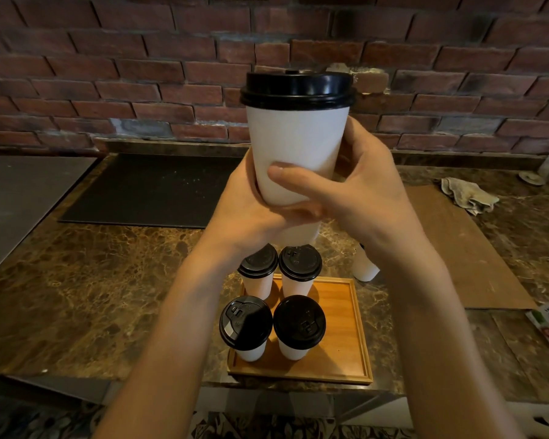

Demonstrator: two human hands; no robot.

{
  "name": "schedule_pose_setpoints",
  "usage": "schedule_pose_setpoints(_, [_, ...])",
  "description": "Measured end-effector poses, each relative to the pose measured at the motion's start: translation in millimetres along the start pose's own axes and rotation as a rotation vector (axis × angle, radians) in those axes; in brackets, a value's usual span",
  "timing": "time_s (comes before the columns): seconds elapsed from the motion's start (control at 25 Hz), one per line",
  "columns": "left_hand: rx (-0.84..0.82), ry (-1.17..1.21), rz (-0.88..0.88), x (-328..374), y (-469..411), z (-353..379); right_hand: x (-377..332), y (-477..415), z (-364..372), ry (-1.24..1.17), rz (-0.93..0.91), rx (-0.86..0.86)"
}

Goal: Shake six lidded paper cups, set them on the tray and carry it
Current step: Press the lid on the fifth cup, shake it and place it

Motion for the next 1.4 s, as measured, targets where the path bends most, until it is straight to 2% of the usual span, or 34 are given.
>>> schedule_pose_setpoints(0.12, [0.088,-0.091,0.03,1.3,-2.9,6.8,1.0,0.9,4.0,0.0,0.022,0.12])
schedule_pose_setpoints(0.2, [0.072,-0.178,0.063,0.1,-4.4,10.2,0.4,3.0,6.6,0.03,0.009,0.191])
schedule_pose_setpoints(0.4, [0.06,-0.147,0.041,-6.0,-6.0,10.7,0.6,5.0,6.4,0.063,0.011,0.275])
schedule_pose_setpoints(0.6, [0.053,-0.149,0.076,-6.8,-8.7,14.0,0.9,-0.7,-0.2,0.033,0.029,0.209])
schedule_pose_setpoints(0.72, [0.041,-0.004,0.035,-11.0,-9.6,12.7,-0.9,-2.2,-3.6,-0.009,0.01,0.169])
schedule_pose_setpoints(1.04, [-0.172,0.049,0.007,0.8,-6.8,2.9,-1.2,-0.6,-8.7,-0.139,-0.04,-0.02])
schedule_pose_setpoints(1.2, [-0.241,0.121,-0.029,0.5,-3.7,5.3,0.4,-1.0,-7.1,-0.111,-0.044,-0.129])
schedule_pose_setpoints(1.4, [-0.242,0.138,-0.033,1.5,-2.3,6.5,3.0,-1.2,-4.0,-0.106,-0.029,-0.175])
Point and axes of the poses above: each hand's wrist, its own y-axis away from the middle knuckle, its own z-axis out of the palm, x = y × z, the point moved 6 cm from there along -y, towards the middle knuckle, and after that the axes turned 15 degrees about z, right-handed, at the moved point
